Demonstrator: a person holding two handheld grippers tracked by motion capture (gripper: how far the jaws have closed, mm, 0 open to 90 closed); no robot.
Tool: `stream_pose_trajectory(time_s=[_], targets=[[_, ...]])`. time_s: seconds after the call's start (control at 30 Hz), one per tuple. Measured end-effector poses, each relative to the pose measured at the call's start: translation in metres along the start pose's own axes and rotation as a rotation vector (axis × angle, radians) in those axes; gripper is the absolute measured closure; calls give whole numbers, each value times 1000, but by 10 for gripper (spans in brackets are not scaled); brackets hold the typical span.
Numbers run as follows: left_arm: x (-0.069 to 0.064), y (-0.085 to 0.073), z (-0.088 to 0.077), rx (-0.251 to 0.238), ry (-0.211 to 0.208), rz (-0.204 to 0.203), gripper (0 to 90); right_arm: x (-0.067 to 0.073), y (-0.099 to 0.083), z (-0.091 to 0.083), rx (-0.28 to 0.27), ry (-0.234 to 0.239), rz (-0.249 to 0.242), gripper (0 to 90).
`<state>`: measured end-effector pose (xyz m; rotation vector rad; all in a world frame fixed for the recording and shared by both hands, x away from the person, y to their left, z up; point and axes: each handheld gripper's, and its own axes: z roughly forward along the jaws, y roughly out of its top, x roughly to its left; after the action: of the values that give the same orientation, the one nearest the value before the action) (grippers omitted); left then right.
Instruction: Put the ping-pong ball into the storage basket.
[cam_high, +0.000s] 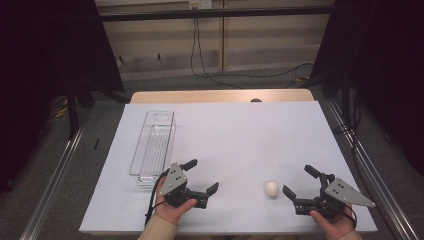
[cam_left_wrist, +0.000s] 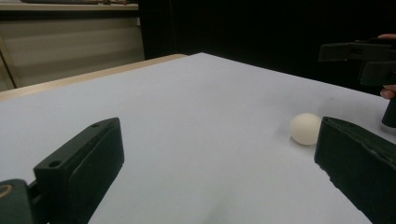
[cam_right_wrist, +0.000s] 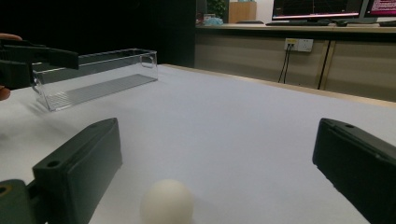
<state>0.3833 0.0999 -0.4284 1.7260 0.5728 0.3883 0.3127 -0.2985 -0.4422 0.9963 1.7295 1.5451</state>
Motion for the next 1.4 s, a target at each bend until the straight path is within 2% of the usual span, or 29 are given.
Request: stream_pose_trajectory(time_s=[0.07,0.13,0.2,0.23,0.27,0.37,0.43,0.47,0.57,0.63,0.7,0.8,0.83,0.87,0.97,1.07,1.33,1.4], targets=[[-1,0,1,-6,-2,-4,17,0,0,0,0,0,0,11],[0,1,2,9,-8,13,17,0,0,0,-1,-1,0,10],[-2,1,4,-12,-6,-9,17,0,0,0,0,-1,1,10],[-2,2,4,8,-13,19,17,0,0,0,-1,1,1,10],[-3,1,6,-7,-9,-1,17,0,0,0,0,-1,1,10],[-3,2,7,-8,-17,0,17,0,0,0,1,-1,-1,11],[-3,2,7,5,-17,16,17,0,0,0,1,0,-1,11],[-4,2,9,-6,-22,1,16,0,0,0,-1,0,-1,11],[-4,2,10,2,-28,9,16,0,0,0,0,-2,-1,11],[-5,2,12,5,-21,3,16,0,0,0,0,-2,-1,11],[-7,2,14,1,-34,-4,15,0,0,0,-3,-2,-3,11],[-7,3,16,17,-31,10,15,0,0,0,-3,-2,-3,11],[-7,3,17,18,-41,16,15,0,1,0,-2,-3,0,11],[-9,3,18,5,-36,-9,15,0,1,0,-2,-3,0,11],[-9,4,19,21,-39,8,16,-1,1,-1,-2,-3,0,11],[-12,4,23,22,-38,-4,16,-1,1,-1,-2,-5,0,11],[-13,5,24,20,-48,6,15,-1,0,0,0,-6,-3,9],[-13,5,24,37,-55,20,16,0,0,1,-4,-5,-3,7]])
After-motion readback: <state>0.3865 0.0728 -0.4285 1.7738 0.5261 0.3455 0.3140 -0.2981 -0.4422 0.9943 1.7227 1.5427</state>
